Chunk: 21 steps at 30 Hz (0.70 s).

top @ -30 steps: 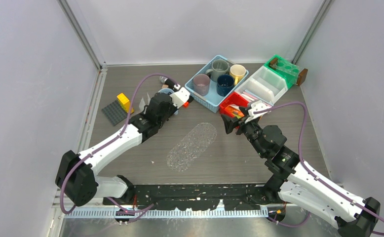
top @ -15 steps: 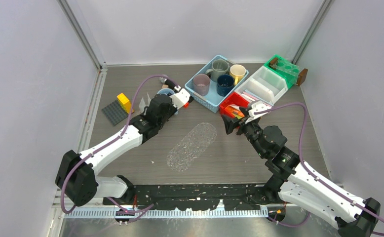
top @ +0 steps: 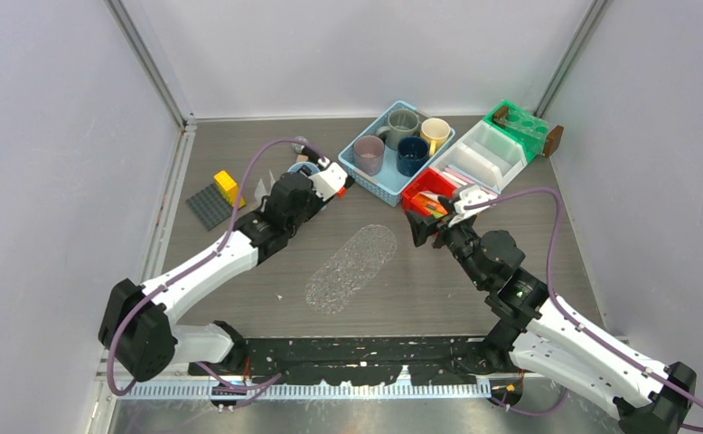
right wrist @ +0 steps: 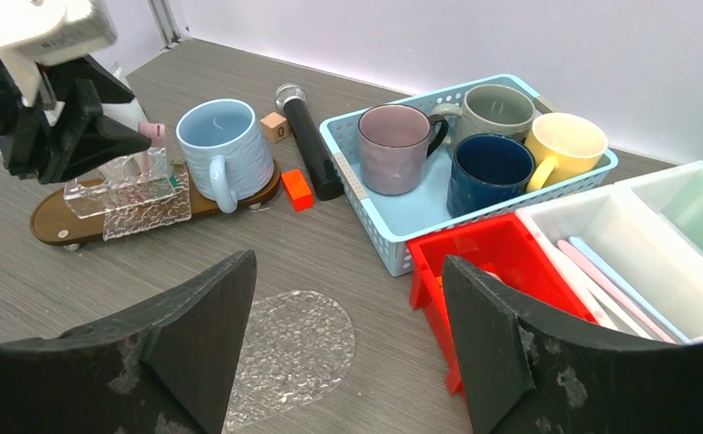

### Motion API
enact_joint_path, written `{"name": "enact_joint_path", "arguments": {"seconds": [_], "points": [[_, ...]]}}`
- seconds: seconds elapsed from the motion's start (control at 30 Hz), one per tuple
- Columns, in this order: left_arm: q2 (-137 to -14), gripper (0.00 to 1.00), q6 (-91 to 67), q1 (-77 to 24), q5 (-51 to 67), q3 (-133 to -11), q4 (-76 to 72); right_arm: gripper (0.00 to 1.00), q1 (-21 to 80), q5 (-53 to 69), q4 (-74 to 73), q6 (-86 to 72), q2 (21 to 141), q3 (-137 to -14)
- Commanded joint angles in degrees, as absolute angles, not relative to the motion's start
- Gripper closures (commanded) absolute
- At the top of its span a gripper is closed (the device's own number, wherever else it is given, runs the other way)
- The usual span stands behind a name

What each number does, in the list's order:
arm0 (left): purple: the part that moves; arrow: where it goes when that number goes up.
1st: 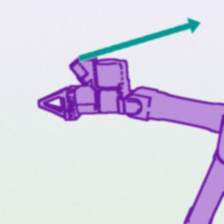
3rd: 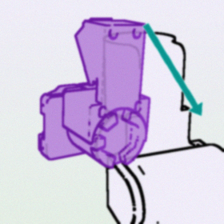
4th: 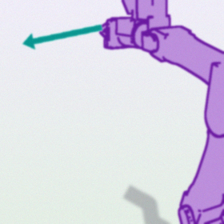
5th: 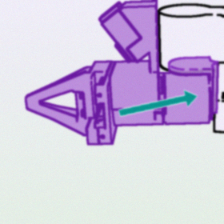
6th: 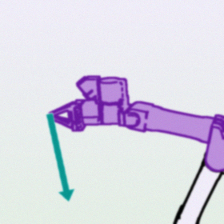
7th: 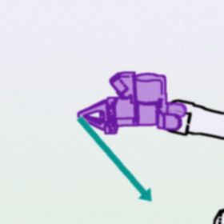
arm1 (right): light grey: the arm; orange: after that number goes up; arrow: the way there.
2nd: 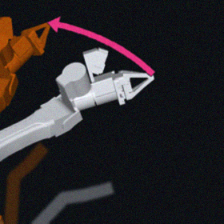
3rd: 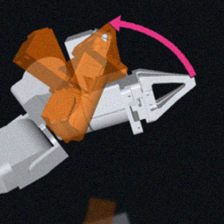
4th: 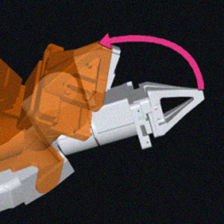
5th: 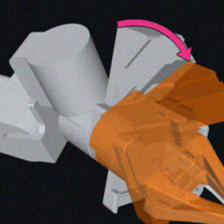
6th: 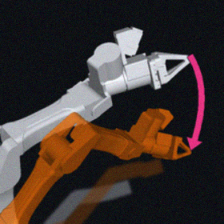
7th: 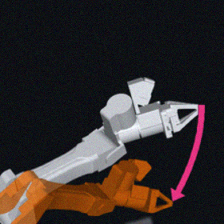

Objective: Prepare toiletry sets of a toothbrush and toothpaste on the tray
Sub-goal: Pick up the toothbrush from the storage box.

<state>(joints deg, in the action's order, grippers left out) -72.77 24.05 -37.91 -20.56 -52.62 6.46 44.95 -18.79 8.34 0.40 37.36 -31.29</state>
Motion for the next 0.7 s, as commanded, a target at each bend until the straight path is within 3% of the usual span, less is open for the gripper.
{"name": "enact_joint_path", "arguments": {"seconds": [0.0,0.23,0.47,0.67], "points": [[-68.5,0.49,22.2,-37.9,-19.5,-55.2,6.5,0.18,45.4,-20.5,7.9,0.5,37.1,-34.5],[-63.7,0.29,17.5,-37.9,-20.6,-58.2,10.6,0.17,45.3,-28.5,-1.4,-2.0,40.8,-40.7],[-57.3,0.21,11.7,-37.9,-23.4,-59.7,16.4,0.15,43.0,-33.7,-10.4,-5.6,45.9,-47.3],[-52.4,0.18,9.8,-37.9,-27.3,-60.3,23.8,0.15,25.5,-20.9,-15.3,-15.3,50.6,-50.8]]}}
